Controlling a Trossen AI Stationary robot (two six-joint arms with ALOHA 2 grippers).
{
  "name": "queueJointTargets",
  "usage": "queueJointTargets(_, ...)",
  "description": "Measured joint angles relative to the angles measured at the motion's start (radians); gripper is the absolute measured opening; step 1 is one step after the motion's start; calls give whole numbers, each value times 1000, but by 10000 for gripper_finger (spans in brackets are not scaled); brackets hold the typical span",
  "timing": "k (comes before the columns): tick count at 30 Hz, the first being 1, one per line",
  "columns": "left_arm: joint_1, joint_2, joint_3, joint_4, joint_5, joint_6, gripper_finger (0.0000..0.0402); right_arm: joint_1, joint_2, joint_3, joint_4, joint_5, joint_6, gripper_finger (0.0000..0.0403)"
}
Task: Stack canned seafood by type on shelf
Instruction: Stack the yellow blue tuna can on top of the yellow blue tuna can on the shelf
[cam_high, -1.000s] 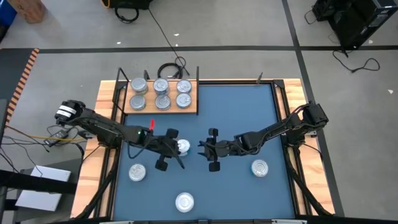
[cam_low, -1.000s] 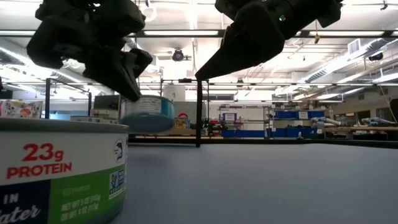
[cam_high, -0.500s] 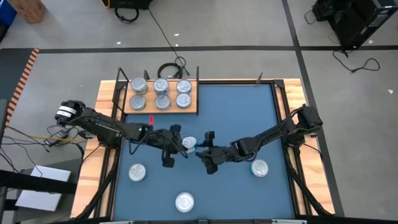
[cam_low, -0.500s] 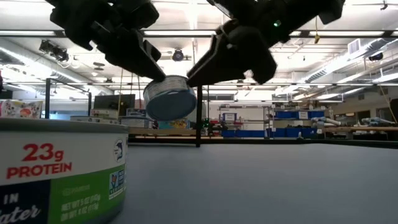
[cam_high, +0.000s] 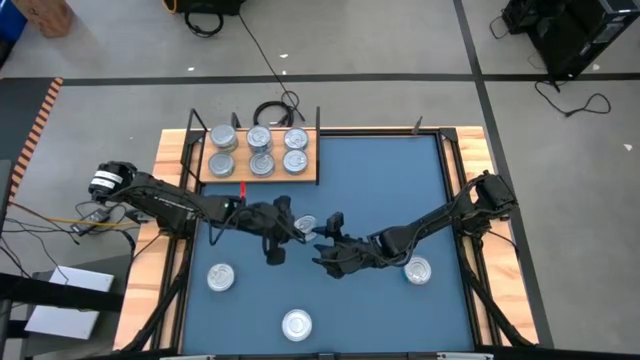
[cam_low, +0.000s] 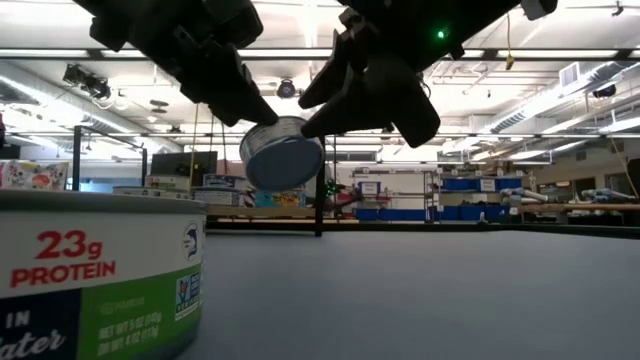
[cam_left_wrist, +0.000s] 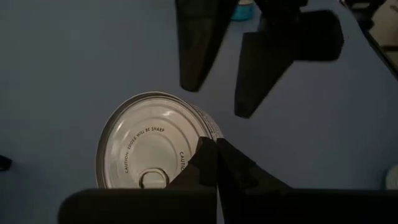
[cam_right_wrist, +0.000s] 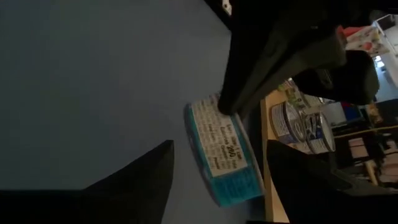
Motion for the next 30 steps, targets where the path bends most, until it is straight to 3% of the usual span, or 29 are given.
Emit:
queueJointTargets(14, 8, 0, 0, 52, 58, -48, 0, -39, 0, 0, -20, 12, -95, 251)
queueJointTargets(19, 8, 0, 0, 78, 66, -45, 0, -58, 0, 0, -18, -62, -95, 240)
queueJointTargets(30, 8, 0, 0, 82, 79, -42, 5, -65, 0, 0, -21, -107, -40, 167)
